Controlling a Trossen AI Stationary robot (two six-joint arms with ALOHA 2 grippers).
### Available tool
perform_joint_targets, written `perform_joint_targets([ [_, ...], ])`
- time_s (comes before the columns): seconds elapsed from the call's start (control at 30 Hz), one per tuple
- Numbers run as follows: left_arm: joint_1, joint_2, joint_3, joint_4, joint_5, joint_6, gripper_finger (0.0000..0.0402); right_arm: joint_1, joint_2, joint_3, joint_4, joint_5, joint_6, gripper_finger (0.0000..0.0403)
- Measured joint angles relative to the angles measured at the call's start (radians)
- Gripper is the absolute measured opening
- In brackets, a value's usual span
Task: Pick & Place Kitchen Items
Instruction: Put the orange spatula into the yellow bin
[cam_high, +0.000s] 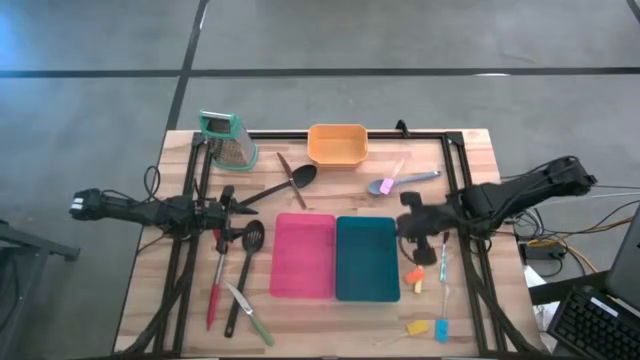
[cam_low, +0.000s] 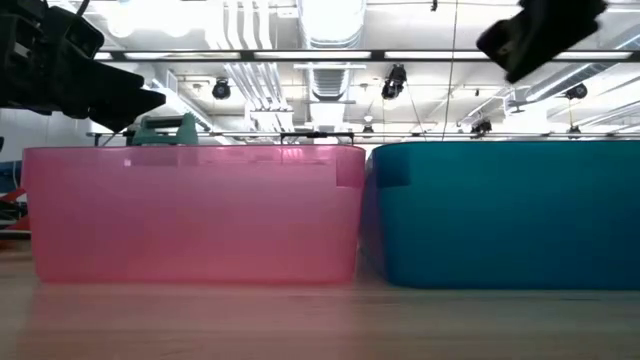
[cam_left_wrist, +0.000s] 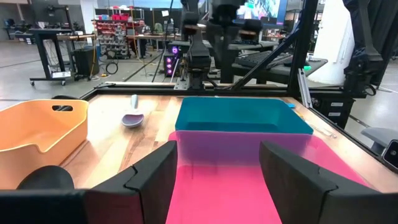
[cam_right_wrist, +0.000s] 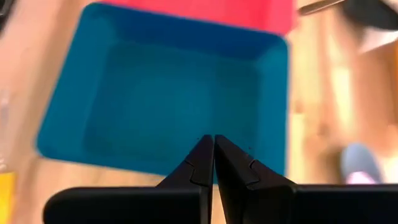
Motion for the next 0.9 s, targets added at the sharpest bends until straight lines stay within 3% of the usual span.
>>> perform_joint_targets([
  [0.13,0.0,0.0,0.0,0.0,0.0,0.0,0.0232,0.108,0.022,-0.007,-0.023,0.054,0.094,0.0008],
  [0.23,0.0,0.0,0.0,-0.001,0.0,0.0,0.0232,0.182,0.042,0.002,-0.117,0.149,0.215,0.0008],
  [0.37,0.0,0.0,0.0,-0.004,0.0,0.0,0.0232,0.249,0.074,0.025,-0.212,0.185,0.37,0.0008],
  [0.7,0.0,0.0,0.0,-0.009,0.0,0.0,0.0232,0.325,0.178,0.042,-0.33,0.123,0.569,0.0008],
  [0.9,0.0,0.0,0.0,-0.009,0.0,0.0,0.0232,0.325,0.26,0.04,-0.377,0.012,0.607,0.0008],
])
